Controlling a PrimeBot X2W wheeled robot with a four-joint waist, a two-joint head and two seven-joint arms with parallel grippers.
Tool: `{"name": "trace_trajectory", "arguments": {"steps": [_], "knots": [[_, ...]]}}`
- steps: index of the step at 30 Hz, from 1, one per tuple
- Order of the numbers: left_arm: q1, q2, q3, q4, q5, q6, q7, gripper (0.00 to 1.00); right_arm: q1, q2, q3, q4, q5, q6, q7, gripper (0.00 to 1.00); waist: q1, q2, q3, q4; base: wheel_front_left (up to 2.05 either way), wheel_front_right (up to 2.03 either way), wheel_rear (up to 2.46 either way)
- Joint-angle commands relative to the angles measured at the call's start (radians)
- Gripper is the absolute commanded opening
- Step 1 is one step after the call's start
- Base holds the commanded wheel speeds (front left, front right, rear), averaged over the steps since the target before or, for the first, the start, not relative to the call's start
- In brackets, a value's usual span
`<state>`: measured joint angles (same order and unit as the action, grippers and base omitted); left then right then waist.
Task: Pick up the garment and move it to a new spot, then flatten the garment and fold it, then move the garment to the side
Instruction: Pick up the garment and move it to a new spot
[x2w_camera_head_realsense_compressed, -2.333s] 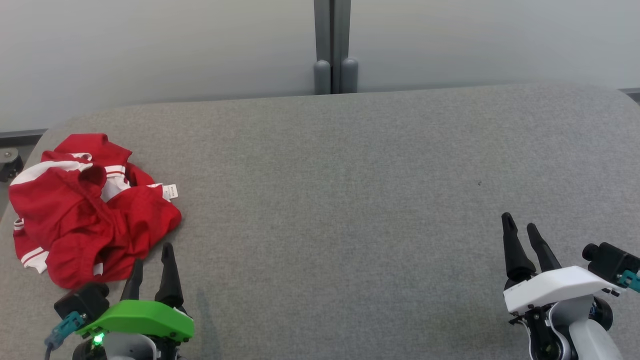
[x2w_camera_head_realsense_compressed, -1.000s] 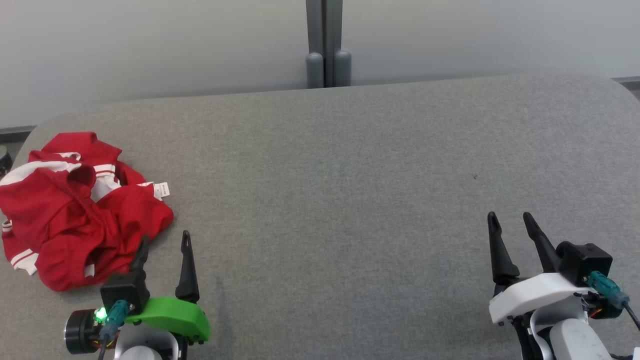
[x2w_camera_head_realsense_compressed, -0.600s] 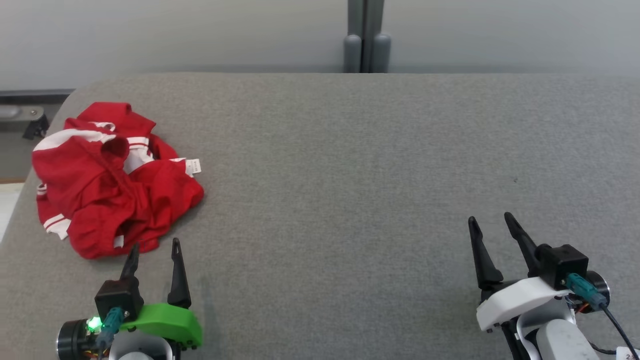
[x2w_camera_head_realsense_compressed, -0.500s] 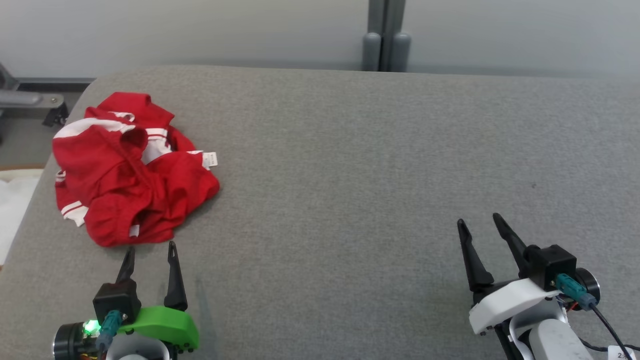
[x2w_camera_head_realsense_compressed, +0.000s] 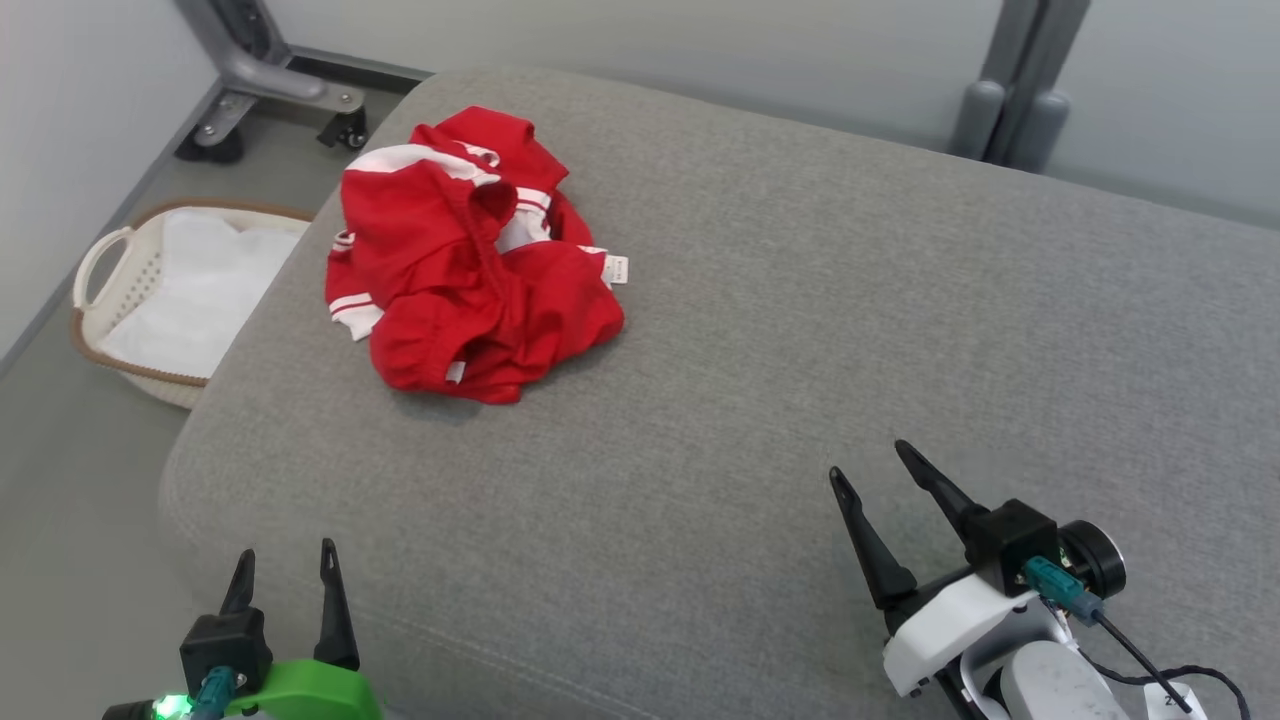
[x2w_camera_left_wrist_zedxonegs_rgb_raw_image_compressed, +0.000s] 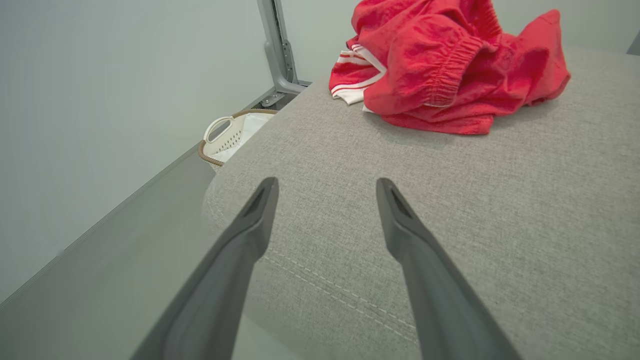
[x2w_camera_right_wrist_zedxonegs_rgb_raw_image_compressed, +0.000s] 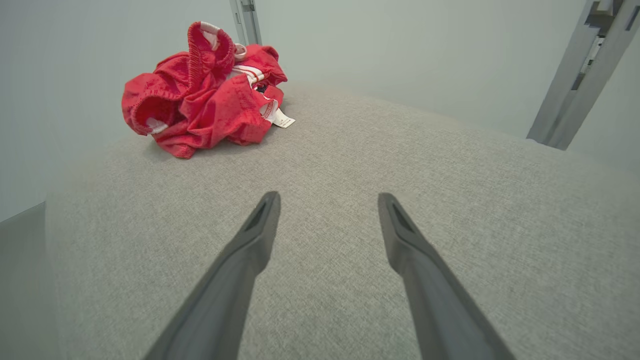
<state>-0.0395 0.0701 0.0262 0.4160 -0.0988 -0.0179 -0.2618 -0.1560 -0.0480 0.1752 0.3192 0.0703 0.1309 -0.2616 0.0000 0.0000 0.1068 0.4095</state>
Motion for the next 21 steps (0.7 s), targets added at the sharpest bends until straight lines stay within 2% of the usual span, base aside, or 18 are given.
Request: {"name": "trace_trajectory", "arguments": {"steps": [1,6,14,21], "knots": [[0.006,-0.008,0.007,0.002,0.002,-0.01,-0.004,1.0,-0.007,-0.006,0.005,0.009,-0.007,0.0,-0.005,1.0,0.0,0.0,0.023,0.071,0.0,0.0,0.0],[-0.024,-0.014,0.022,0.017,-0.024,-0.047,-0.003,1.0,-0.02,-0.013,0.01,0.017,-0.018,0.0,-0.005,1.0,0.0,0.0,0.058,0.059,0.0,0.0,0.0],[-0.162,-0.018,0.059,0.037,-0.074,-0.098,-0.003,1.0,-0.071,-0.031,0.0,0.005,-0.037,0.0,-0.005,1.0,0.0,0.0,0.167,-0.009,0.0,0.0,0.0],[-0.366,0.04,0.061,0.015,-0.057,-0.112,-0.002,1.0,-0.137,-0.043,-0.001,-0.022,-0.057,0.0,-0.005,1.0,0.0,0.0,0.278,-0.061,0.0,0.0,0.0]]}}
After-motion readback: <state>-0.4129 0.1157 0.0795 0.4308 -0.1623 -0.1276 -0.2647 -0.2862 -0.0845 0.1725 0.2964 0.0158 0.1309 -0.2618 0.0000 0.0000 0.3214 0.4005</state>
